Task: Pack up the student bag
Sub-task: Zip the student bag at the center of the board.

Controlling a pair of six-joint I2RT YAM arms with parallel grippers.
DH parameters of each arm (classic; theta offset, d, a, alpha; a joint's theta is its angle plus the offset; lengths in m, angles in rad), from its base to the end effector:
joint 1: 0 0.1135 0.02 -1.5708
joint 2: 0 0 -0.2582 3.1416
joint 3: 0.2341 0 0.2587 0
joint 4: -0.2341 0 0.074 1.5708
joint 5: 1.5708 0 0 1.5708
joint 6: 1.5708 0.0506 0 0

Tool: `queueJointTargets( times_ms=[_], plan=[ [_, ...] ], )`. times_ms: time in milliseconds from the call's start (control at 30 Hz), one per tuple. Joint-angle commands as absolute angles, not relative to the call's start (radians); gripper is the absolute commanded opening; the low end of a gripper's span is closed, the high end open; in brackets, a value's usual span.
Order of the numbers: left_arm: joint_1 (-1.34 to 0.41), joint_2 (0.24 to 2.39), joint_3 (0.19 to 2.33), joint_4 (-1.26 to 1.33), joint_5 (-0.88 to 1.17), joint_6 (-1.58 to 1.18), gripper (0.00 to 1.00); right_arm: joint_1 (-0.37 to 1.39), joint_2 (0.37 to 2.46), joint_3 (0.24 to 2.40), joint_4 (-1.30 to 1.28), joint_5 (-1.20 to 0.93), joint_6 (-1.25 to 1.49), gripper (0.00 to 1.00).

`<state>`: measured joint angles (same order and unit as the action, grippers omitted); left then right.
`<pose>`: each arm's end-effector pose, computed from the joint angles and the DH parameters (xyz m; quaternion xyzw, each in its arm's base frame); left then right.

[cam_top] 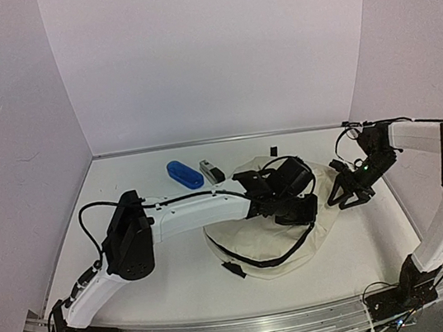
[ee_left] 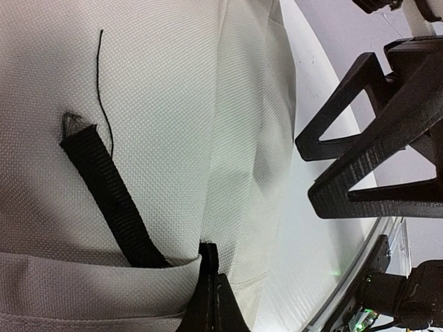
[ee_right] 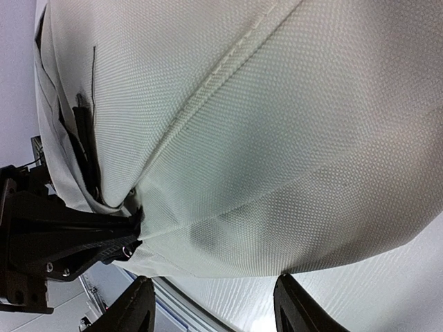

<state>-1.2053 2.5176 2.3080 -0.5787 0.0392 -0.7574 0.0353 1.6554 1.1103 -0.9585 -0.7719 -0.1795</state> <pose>0.2040 -0.5387 0.1824 0.2126 0.8995 -0.3270 0.1969 0.2941 0.0457 0.1816 -0.1118 0.9192 0.3730 0.0581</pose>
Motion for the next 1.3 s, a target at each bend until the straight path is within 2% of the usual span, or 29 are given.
queueJointTargets(
  times_ms=[0,200,500,633,933,1000,1033,1267],
  plan=[
    [-1.201,2.436,2.209,-0.56,-0.022,-0.732,0.0,0.042,1.681,1.121,-0.969,-0.767,-0.201,0.61],
    [-1.22,2.35,2.104,-0.466,0.025,-0.696,0.0,0.041,1.725,1.152,-0.965,-0.771,-0.204,0.74],
    [-1.24,2.298,1.997,-0.418,0.06,-0.687,0.0,0.041,1.782,1.204,-0.927,-0.78,-0.159,0.72],
    [-1.251,2.243,1.908,-0.399,0.053,-0.693,0.0,0.042,1.814,1.213,-0.9,-0.784,-0.133,0.6],
    [-1.282,2.15,1.755,-0.407,0.036,-0.7,0.0,0.039,1.809,1.232,-0.881,-0.728,-0.11,0.15],
    [-1.287,2.125,1.708,-0.405,0.032,-0.713,0.0,0.036,1.804,1.237,-0.881,-0.707,-0.108,0.02],
    [-1.287,2.107,1.68,-0.402,0.031,-0.72,0.0,0.034,1.804,1.241,-0.881,-0.698,-0.105,0.0],
    [-1.303,1.992,1.533,-0.387,0.016,-0.743,0.0,0.017,1.801,1.264,-0.876,-0.667,-0.094,0.0]
  ],
)
